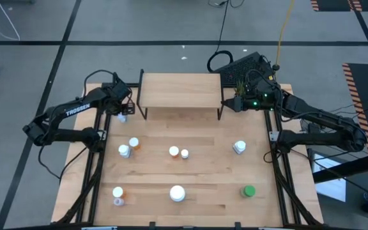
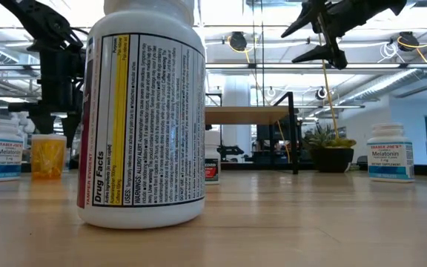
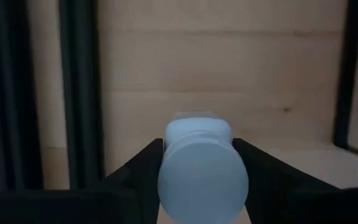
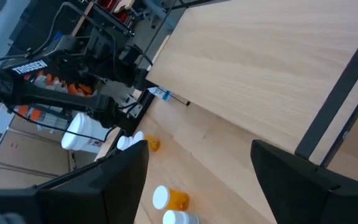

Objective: Pick and place medicine bottles onto shelf by color
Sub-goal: Put the top left white and blue pill bottle on the shelf

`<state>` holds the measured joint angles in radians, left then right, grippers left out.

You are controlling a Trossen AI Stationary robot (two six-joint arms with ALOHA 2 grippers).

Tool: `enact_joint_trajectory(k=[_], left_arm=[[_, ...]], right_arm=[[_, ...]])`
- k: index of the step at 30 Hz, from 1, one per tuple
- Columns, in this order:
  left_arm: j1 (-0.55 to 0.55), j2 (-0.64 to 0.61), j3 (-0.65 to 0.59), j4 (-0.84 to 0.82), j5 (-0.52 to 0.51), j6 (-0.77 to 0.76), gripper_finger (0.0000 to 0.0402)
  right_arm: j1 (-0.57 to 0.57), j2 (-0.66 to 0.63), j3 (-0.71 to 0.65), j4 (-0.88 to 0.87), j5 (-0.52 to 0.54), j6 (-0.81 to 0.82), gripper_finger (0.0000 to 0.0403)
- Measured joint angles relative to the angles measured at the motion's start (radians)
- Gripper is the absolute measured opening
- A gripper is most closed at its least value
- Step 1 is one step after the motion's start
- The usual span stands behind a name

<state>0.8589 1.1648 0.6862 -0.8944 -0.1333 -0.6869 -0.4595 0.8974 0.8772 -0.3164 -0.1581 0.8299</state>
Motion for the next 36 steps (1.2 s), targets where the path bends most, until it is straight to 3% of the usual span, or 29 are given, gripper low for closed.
enact_joint_trajectory(k=[9, 15, 20, 29, 36], left_arm=[[0.000, 0.000, 0.155, -0.074, 0.020, 0.123, 0.0206], [0.011, 0.000, 0.370, -0.132, 0.001, 0.283, 0.0173], [0.048, 0.033, 0.593, -0.201, -0.004, 0.405, 0.0184], [0.053, 0.282, 1.003, -0.303, 0.077, 0.657, 0.0187], [0.002, 0.469, 1.175, -0.322, 0.215, 0.843, 0.0194]], right_arm=[[0.000, 0.000, 0.000, 0.021, -0.001, -0.003, 0.0279], [0.000, 0.000, 0.000, 0.068, -0.009, -0.007, 0.0279], [0.000, 0.000, 0.000, 0.074, -0.027, -0.012, 0.0279], [0.000, 0.000, 0.000, 0.093, -0.030, -0.031, 0.0279], [0.001, 0.000, 0.000, 0.096, -0.030, -0.051, 0.0279]])
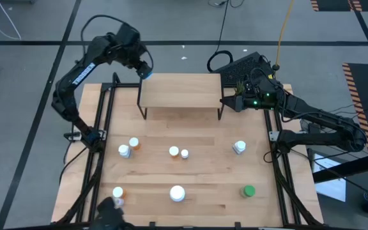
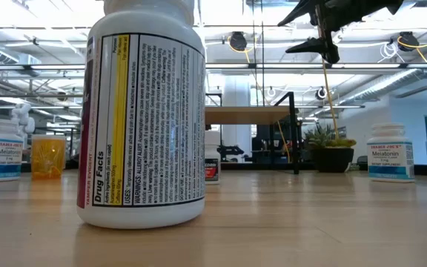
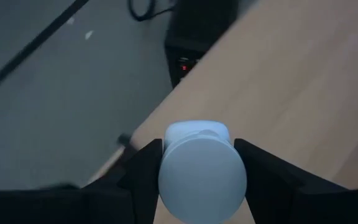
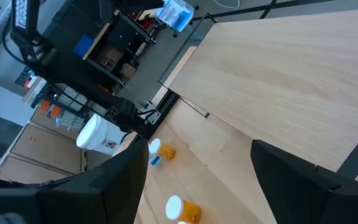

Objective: Pick and place medicine bottles onto shelf by color
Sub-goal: Put the top left white and blue pill bottle on the shelf

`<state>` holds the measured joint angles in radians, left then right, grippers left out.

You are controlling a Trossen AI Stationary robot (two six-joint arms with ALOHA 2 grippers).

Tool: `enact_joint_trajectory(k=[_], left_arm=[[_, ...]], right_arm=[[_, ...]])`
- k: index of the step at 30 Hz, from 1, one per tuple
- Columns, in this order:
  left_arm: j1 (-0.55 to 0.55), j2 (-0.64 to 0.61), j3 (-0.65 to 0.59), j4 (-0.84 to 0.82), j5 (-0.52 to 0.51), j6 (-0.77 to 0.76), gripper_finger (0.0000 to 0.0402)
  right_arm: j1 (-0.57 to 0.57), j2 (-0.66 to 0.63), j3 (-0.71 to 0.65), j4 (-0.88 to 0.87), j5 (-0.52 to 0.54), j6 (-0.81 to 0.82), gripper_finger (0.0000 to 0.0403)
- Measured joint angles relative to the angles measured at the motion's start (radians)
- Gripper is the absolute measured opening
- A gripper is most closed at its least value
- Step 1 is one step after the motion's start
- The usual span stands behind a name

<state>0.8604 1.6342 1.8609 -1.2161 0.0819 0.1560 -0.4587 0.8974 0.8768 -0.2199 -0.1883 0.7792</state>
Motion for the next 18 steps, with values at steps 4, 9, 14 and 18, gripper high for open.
enact_joint_trajectory(k=[4, 9, 14, 18], left_arm=[[-0.034, 0.061, 0.028, -0.004, -0.008, 0.154, 0.0199], [-0.053, 0.123, 0.028, -0.020, -0.013, 0.304, 0.0192], [-0.056, 0.152, 0.028, -0.021, -0.030, 0.383, 0.0195], [-0.057, 0.169, 0.028, -0.020, -0.028, 0.515, 0.0197]], right_arm=[[0.000, 0.000, 0.000, -0.001, 0.000, -0.010, 0.0279], [0.000, 0.000, 0.000, 0.000, 0.000, -0.025, 0.0279], [0.000, 0.000, 0.000, -0.001, 0.000, -0.032, 0.0279], [0.000, 0.000, 0.000, 0.000, 0.000, -0.040, 0.0279]])
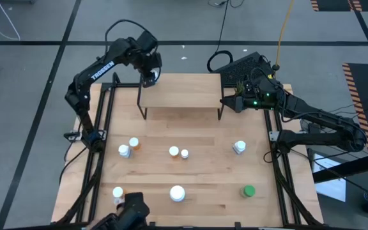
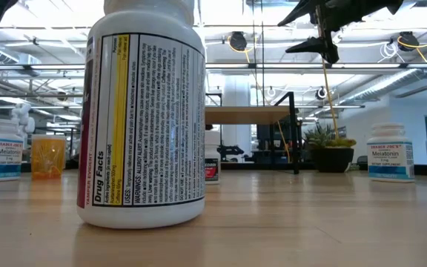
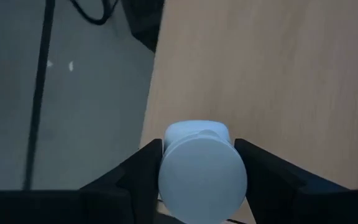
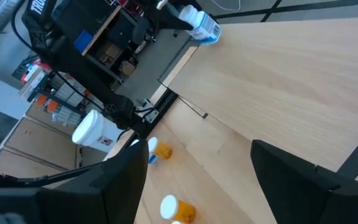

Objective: Pick and place medicine bottles onto shelf by color
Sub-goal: Put the top left white and blue pill bottle on the shelf, then put the top left orange pill bottle on the shelf

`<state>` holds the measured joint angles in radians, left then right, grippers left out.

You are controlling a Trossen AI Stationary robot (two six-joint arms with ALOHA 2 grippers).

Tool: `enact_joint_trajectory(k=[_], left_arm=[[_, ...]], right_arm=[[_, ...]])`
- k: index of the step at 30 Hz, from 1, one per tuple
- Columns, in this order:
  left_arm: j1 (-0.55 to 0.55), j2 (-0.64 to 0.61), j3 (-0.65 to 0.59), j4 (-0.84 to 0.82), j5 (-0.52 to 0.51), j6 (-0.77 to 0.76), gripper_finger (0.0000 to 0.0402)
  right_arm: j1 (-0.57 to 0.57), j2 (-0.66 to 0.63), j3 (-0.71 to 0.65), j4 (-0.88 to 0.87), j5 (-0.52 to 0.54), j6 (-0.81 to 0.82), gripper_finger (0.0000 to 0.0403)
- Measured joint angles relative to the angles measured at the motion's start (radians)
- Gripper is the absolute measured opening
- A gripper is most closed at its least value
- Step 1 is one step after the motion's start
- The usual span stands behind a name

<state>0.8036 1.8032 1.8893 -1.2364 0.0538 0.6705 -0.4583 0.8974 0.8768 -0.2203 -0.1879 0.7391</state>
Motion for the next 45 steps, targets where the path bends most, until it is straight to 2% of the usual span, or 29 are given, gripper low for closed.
enact_joint_trajectory(k=[4, 9, 15, 21, 26, 33, 38, 43, 45], left_arm=[[0.008, 0.031, 0.000, 0.015, 0.015, 0.072, 0.0193], [0.022, 0.038, 0.001, 0.026, 0.025, 0.029, 0.0206], [0.019, 0.033, 0.000, 0.012, 0.031, -0.020, 0.0277], [0.010, 0.034, -0.001, 0.012, -0.052, -0.048, 0.0339], [-0.031, 0.009, -0.001, 0.002, -0.082, -0.099, 0.0336], [-0.094, -0.087, -0.001, 0.032, -0.194, -0.158, 0.0337], [-0.133, -0.186, -0.001, -0.009, -0.192, -0.323, 0.0343], [-0.184, -0.272, -0.007, -0.109, -0.115, -0.718, 0.0335], [-0.220, -0.312, -0.044, -0.161, -0.085, -0.787, 0.0332]], right_arm=[[0.000, 0.000, 0.000, 0.000, 0.000, -0.009, 0.0279], [0.000, 0.000, 0.000, 0.000, 0.001, -0.015, 0.0279], [0.000, 0.000, 0.000, 0.000, 0.003, -0.020, 0.0279], [0.000, 0.000, 0.000, 0.001, 0.006, -0.023, 0.0279], [-0.002, 0.000, 0.000, 0.016, 0.034, -0.075, 0.0279], [-0.040, 0.001, 0.000, 0.022, 0.031, -0.082, 0.0279], [-0.052, 0.001, 0.000, 0.021, 0.029, -0.100, 0.0279], [-0.035, 0.000, 0.000, 0.023, 0.026, -0.230, 0.0279], [-0.016, 0.000, 0.000, 0.023, 0.024, -0.300, 0.0279]])
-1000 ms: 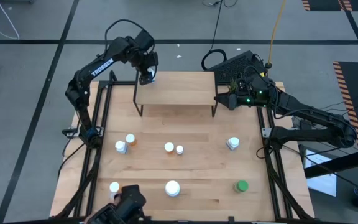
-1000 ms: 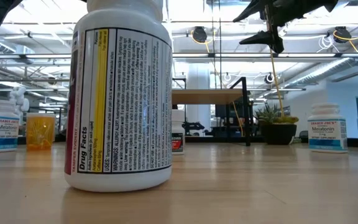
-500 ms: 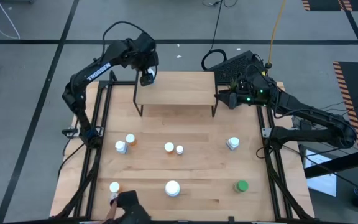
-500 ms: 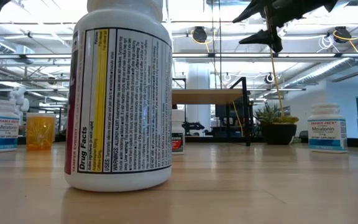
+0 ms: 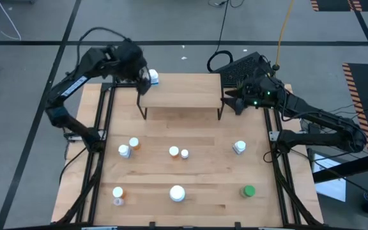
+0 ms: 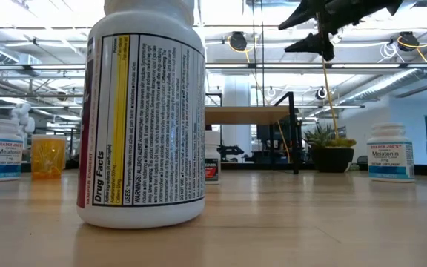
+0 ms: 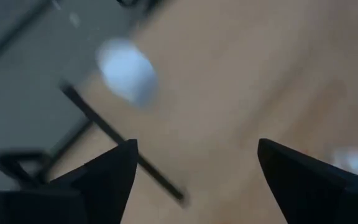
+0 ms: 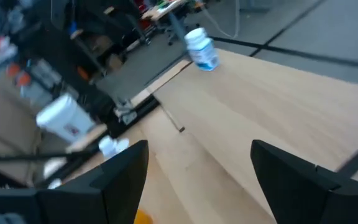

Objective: Pick and place medicine bottles onto shelf by color
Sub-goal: Put the top left orange pill bottle on the shelf

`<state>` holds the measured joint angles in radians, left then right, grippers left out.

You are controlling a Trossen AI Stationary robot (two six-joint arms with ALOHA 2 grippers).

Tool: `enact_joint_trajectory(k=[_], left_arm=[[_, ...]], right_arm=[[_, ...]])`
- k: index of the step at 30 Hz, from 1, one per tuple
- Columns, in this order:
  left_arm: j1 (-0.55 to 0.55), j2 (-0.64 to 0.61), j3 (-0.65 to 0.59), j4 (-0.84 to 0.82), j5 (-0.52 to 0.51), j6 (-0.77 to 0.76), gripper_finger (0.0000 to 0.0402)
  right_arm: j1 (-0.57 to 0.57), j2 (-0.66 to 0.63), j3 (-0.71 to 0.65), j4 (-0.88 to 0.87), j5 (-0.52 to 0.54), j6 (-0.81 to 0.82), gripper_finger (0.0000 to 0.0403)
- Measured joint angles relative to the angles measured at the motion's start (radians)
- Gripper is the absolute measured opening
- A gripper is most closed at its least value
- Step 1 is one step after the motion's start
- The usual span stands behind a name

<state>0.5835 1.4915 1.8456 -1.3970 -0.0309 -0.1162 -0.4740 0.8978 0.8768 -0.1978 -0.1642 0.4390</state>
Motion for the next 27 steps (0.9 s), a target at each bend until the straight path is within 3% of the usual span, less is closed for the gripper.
enact_joint_trajectory(k=[5, 13, 21, 27], left_arm=[[-0.185, -0.152, -0.230, 0.006, -0.041, -0.189, 0.0319], [-0.401, -0.335, -0.617, 0.124, -0.067, -0.456, 0.0299], [-0.491, -0.331, -0.917, 0.284, -0.021, -0.636, 0.0301], [-0.496, -0.299, -1.025, 0.387, -0.017, -0.704, 0.0311]], right_arm=[[0.040, 0.000, -0.001, 0.000, 0.004, -0.113, 0.0279], [0.050, 0.000, -0.094, 0.082, 0.063, -0.122, 0.0279], [0.050, 0.000, -0.216, 0.344, 0.043, -0.079, 0.0279], [0.051, 0.000, -0.233, 0.411, 0.032, -0.083, 0.0279]])
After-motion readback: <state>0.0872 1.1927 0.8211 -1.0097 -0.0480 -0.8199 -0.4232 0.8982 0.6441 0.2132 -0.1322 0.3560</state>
